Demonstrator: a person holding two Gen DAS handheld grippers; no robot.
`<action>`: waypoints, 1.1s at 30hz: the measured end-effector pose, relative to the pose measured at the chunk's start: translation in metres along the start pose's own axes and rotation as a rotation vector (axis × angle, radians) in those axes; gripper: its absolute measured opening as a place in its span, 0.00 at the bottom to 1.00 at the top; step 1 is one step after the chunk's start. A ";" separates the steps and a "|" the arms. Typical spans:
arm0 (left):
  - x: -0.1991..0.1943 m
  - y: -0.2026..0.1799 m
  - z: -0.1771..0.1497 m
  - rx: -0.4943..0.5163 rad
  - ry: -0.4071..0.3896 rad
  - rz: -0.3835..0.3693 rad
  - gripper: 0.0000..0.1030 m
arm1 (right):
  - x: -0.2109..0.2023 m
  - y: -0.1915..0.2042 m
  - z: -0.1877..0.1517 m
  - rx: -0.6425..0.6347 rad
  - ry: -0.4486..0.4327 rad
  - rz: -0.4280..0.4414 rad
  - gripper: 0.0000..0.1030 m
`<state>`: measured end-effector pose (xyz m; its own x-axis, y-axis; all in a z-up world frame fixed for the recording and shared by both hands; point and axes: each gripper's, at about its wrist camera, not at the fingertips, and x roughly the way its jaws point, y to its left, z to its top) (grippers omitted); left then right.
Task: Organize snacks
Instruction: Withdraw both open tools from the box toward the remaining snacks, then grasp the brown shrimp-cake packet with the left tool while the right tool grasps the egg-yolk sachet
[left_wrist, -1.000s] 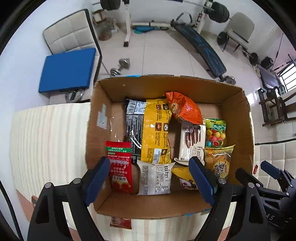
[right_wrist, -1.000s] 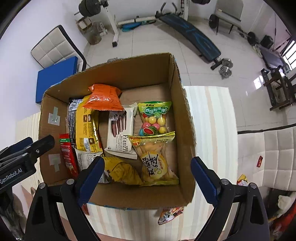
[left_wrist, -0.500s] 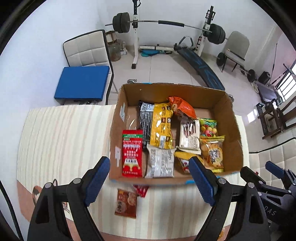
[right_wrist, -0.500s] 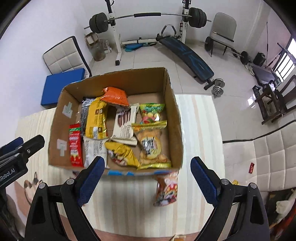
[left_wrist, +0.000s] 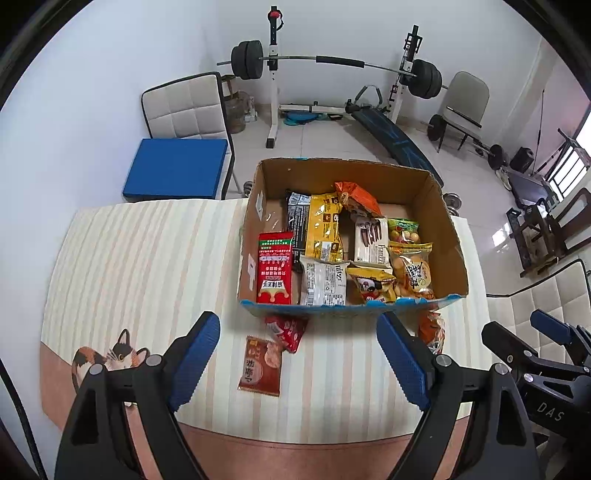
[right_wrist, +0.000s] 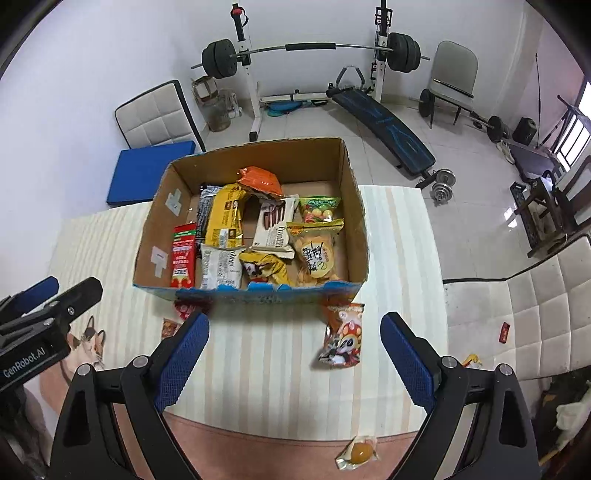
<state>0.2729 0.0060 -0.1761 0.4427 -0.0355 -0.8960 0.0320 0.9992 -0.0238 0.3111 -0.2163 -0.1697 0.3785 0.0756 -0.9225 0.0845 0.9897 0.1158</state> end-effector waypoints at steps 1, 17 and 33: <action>-0.003 0.000 -0.003 -0.002 -0.004 0.003 0.84 | -0.002 -0.001 -0.003 0.007 0.003 0.006 0.93; 0.091 0.031 -0.125 -0.105 0.306 0.110 0.84 | 0.084 -0.121 -0.148 0.450 0.345 0.016 0.93; 0.131 0.046 -0.152 -0.158 0.432 0.092 0.84 | 0.164 -0.150 -0.234 0.659 0.492 -0.009 0.57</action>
<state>0.1959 0.0505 -0.3622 0.0222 0.0312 -0.9993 -0.1416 0.9895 0.0277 0.1444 -0.3239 -0.4242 -0.0591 0.2644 -0.9626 0.6673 0.7276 0.1589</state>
